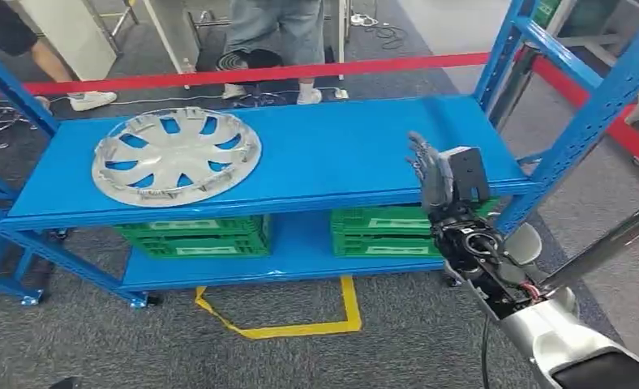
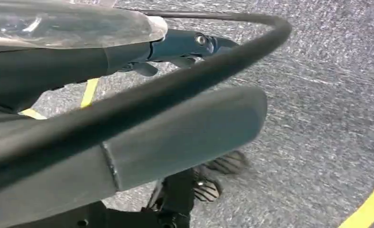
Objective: Take the parts from the cabinet and place them on the table.
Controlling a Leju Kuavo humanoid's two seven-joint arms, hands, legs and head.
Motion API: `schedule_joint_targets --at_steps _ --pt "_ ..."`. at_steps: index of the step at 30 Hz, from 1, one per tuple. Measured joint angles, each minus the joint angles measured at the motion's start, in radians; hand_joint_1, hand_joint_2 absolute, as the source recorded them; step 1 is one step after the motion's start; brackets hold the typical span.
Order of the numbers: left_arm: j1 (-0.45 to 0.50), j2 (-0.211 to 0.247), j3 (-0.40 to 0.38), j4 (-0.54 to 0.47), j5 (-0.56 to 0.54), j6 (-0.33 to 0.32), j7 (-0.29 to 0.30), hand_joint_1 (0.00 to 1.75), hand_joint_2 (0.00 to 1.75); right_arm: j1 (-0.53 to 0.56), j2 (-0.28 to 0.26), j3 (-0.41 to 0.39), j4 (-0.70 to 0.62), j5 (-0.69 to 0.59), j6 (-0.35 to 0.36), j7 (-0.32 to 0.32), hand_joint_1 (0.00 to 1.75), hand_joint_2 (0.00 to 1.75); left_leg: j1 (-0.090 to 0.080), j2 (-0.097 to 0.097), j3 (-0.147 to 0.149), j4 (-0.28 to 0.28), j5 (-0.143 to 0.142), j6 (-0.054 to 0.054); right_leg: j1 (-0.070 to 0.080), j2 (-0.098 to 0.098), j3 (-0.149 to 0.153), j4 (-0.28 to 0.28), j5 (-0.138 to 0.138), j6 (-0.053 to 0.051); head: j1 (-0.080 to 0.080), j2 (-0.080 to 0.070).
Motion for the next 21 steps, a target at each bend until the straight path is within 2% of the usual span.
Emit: schedule_joint_targets --at_steps 1,2,3,4,5,6,8,14,16,21 --pt "0.000 -0.001 0.000 0.000 0.005 0.003 0.000 0.00 0.00 -0.001 0.002 0.001 0.002 0.000 0.002 0.000 0.00 0.00 -0.009 0.001 -0.011 -0.018 -0.022 0.003 0.000 0.003 0.001 -0.002 0.002 0.005 0.000 0.000" --pt "-0.002 -0.002 0.000 0.000 0.008 0.005 0.000 0.00 0.00 0.001 0.004 0.002 0.005 0.000 0.003 0.000 0.00 0.00 -0.011 0.000 -0.009 -0.012 -0.002 0.012 0.000 0.003 -0.005 -0.003 0.002 0.011 -0.006 0.000" --pt "-0.002 -0.002 0.000 0.000 0.010 0.005 0.000 0.00 0.00 0.003 0.005 0.003 0.007 0.000 0.004 -0.001 0.00 0.00 -0.012 -0.002 -0.010 -0.014 0.002 0.015 0.000 0.002 -0.002 -0.005 -0.003 0.017 -0.005 0.000" --pt "0.000 -0.001 0.000 0.001 0.011 0.008 0.000 0.00 0.00 0.002 0.006 0.004 0.007 0.000 0.004 -0.002 0.00 0.00 -0.010 -0.002 -0.007 -0.017 0.003 0.015 0.001 0.002 0.001 -0.007 -0.004 0.019 -0.005 0.000" --pt "0.000 -0.003 0.000 0.001 0.011 0.010 0.000 0.00 0.00 0.001 0.006 0.005 0.008 0.000 0.004 -0.002 0.00 0.00 -0.004 -0.001 -0.007 -0.020 0.009 -0.002 0.007 0.002 0.001 -0.002 0.001 0.008 -0.001 0.000" --pt "0.000 -0.003 0.000 0.001 0.012 0.011 0.000 0.00 0.00 -0.002 0.007 0.006 0.010 0.000 0.005 -0.003 0.00 0.00 -0.004 -0.003 -0.006 -0.020 0.009 -0.001 0.007 0.002 0.004 -0.005 -0.001 0.002 0.002 0.000" --pt "-0.003 -0.003 0.000 0.001 0.015 0.013 0.000 0.00 0.00 -0.005 0.008 0.008 0.015 0.000 0.012 -0.006 0.00 0.00 -0.005 -0.004 -0.004 -0.021 0.006 0.003 0.007 0.000 0.009 -0.013 -0.002 0.002 0.008 0.000" --pt "-0.008 -0.008 0.000 0.001 0.035 0.032 0.002 0.00 0.00 -0.029 0.028 0.016 0.044 -0.002 0.041 -0.031 0.00 0.00 -0.005 -0.004 -0.002 -0.021 0.002 0.010 0.007 0.000 0.016 -0.024 -0.002 0.006 0.022 0.000" --pt "-0.008 -0.009 0.000 0.001 0.041 0.039 0.002 0.00 0.00 -0.043 0.038 0.023 0.066 -0.004 0.049 -0.040 0.00 0.00 -0.006 -0.004 -0.002 -0.021 0.003 0.011 0.007 -0.001 0.016 -0.025 -0.001 0.010 0.026 0.000" --pt "-0.009 -0.011 0.000 0.001 0.047 0.045 0.002 0.00 0.00 -0.063 0.061 0.033 0.103 -0.010 0.057 -0.056 0.00 0.00 -0.005 -0.004 -0.002 -0.021 0.005 0.014 0.007 -0.001 0.016 -0.026 0.002 0.016 0.028 0.000"
